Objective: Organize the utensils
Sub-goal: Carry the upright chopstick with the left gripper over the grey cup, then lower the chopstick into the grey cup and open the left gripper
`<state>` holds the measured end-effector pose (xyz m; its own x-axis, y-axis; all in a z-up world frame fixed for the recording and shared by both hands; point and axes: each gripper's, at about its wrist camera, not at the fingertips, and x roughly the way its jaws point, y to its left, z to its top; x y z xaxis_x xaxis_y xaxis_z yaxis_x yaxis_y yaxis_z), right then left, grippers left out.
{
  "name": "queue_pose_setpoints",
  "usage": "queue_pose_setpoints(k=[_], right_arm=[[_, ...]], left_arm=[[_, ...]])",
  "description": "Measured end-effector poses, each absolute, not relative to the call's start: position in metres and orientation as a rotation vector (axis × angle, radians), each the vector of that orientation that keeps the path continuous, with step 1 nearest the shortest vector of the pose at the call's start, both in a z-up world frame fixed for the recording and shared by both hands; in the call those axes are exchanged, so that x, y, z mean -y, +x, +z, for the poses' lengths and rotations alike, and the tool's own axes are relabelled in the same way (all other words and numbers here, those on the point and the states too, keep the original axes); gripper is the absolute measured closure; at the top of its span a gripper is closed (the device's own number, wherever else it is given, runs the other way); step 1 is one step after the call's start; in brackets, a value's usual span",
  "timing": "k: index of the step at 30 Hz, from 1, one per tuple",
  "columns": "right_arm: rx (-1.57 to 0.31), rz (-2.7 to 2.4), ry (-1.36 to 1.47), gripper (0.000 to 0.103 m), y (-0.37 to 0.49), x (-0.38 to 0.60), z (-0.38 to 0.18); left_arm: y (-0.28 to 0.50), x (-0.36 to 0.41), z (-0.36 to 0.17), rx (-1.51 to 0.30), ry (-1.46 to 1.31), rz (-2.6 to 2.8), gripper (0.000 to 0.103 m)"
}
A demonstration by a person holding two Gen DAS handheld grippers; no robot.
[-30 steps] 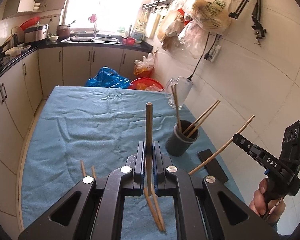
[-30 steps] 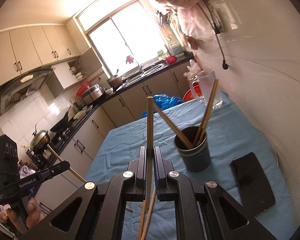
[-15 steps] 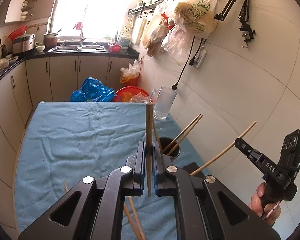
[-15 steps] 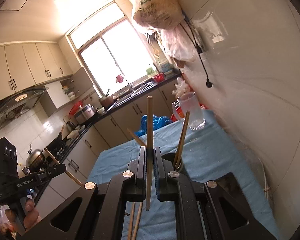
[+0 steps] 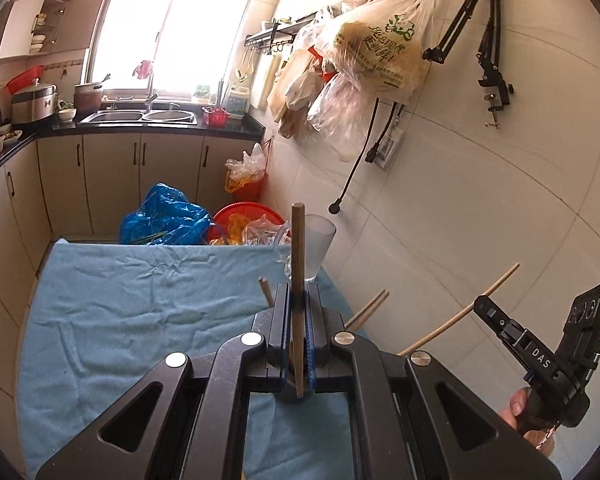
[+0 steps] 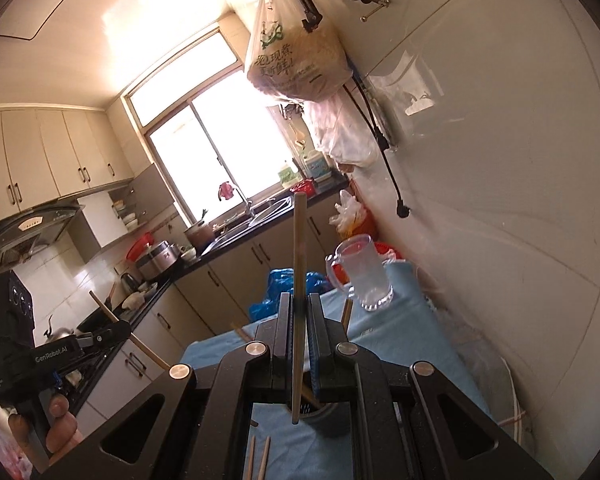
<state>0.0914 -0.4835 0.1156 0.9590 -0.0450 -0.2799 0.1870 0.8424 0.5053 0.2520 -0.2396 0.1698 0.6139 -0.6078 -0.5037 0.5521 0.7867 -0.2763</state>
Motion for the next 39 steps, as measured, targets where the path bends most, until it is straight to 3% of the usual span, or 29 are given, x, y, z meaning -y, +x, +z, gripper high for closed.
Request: queue_pose_setpoints(k=[15,34,37,39], right_arm=[[-0.361,-0.158,0.575,0.096,0.157,0.507,0.080],[-0.528,-0.123,0.598,0.095,0.198,0.500,0.020],[-0.539,-0.116,0.605,0.092,0.199,0.498,0.018],[-0.536,-0.116,0.619,0.073,0.195,0.499,0.020]], left_arm=[[0.310,0.278,0.122,-0.718,-0.113,-0.683,0.097],[0.331,0.287,0.068,-0.809,-0.111,-0.674,0.096],[0.329,0.285,0.071,-0.802,-0.114,-0.676,0.081],[0.324,0.282,0.075,-0.780,-0.122,-0.678,0.070]])
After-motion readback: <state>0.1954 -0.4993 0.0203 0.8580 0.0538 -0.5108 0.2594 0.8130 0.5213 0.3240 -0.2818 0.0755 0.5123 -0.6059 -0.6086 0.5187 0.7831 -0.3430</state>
